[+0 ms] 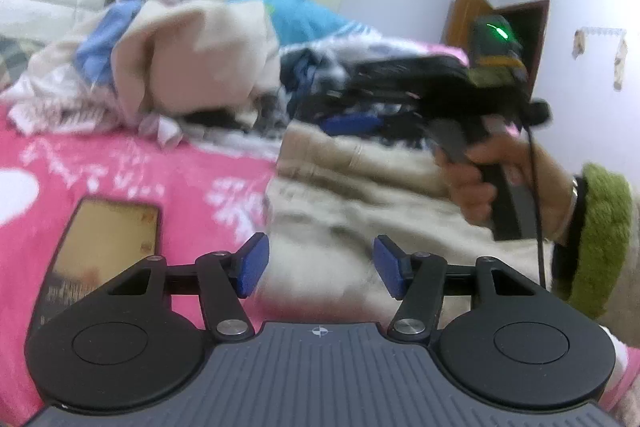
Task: Fold clothes
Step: 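Release the trousers from the right tool and smooth the waistband flat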
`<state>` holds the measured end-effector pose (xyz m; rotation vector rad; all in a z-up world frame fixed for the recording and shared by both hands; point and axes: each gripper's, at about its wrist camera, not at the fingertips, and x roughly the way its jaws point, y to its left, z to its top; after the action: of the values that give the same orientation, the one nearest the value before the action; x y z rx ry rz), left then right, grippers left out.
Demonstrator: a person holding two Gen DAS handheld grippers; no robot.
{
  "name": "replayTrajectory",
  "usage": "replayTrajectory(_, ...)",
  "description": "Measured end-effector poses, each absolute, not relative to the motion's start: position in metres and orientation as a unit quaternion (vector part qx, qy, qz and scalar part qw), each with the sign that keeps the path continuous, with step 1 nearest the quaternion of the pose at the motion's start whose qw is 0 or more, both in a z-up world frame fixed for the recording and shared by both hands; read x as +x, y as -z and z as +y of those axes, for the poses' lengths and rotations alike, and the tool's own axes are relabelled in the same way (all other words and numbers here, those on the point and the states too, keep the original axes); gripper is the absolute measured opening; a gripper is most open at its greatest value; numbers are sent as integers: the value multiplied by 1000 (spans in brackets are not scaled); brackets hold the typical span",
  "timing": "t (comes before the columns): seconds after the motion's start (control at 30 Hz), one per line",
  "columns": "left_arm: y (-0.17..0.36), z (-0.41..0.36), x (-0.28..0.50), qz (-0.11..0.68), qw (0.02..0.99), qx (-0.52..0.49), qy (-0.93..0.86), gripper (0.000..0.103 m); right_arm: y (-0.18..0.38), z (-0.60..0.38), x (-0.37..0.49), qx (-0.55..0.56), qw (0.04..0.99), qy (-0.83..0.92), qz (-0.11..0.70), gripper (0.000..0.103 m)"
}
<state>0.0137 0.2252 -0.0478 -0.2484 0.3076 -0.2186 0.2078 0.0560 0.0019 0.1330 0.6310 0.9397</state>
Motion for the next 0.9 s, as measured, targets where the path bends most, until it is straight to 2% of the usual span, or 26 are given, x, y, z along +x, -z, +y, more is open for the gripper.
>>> replayTrajectory(0.07,36,221,20,142,974,-129,122,60,-14,31,209,64,854,-429,287,54)
replayTrajectory(0.27,28,197,80,167,968,-126,141,61,-29,-12,217,-46,896,-339,283,54)
replayTrajectory(0.37,39,189,109,194,962,-133,141,59,-26,-35,216,-68,898,-311,304,52)
replayTrajectory(0.57,68,202,125,231,949,-167,136,59,0,-106,209,-31,891,-242,383,46)
replayTrajectory(0.6,69,205,126,236,946,-176,136,59,7,-115,217,-36,891,-223,393,46)
replayTrajectory(0.67,71,208,128,243,943,-184,136,59,15,-121,238,-36,894,-199,400,35)
replayTrajectory(0.9,75,203,127,248,945,-170,131,59,36,-115,362,-31,912,-161,375,34)
